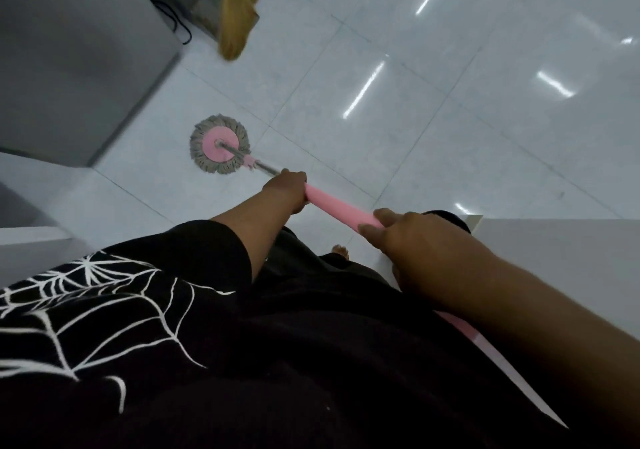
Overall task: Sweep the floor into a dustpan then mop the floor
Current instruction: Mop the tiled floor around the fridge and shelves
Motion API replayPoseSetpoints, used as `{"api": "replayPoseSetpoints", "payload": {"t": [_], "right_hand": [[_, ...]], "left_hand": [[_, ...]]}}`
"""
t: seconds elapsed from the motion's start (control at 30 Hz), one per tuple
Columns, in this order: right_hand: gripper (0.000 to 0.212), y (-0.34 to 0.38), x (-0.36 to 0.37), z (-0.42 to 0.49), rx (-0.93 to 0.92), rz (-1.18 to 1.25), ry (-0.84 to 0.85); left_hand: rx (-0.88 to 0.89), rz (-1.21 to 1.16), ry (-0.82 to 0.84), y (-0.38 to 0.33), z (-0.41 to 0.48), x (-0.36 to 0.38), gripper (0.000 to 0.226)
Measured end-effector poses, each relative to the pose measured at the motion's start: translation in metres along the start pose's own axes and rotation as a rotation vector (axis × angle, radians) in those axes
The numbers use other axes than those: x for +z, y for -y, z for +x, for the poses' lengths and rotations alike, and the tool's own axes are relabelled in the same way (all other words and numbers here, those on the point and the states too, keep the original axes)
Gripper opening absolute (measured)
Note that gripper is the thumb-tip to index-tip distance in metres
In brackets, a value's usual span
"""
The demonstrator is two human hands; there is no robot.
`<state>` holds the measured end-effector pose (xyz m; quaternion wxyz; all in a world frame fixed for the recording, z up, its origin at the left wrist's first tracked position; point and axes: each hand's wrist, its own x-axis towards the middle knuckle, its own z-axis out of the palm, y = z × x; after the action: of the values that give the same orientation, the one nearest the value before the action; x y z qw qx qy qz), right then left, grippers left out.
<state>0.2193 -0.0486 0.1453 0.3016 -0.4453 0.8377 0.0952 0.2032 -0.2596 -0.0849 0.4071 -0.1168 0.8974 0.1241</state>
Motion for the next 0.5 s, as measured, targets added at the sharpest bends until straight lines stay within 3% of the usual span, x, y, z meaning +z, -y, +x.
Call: {"api": "replayPoseSetpoints", "payload": {"t": [0.2,0.5], "right_hand": [[0.048,-0.002,-0.004,0.003,-0.021,-0.001,-0.028],[0.049,0.016,-0.049,0.072,-0.04,0.007,-0.035]], "left_hand": [[0.016,-0.026,-0.025,0.0,0.0,-0.004,0.04],[-0.02,-0.131,-0.064,0.068,0.035,-0.039,0.038]]}}
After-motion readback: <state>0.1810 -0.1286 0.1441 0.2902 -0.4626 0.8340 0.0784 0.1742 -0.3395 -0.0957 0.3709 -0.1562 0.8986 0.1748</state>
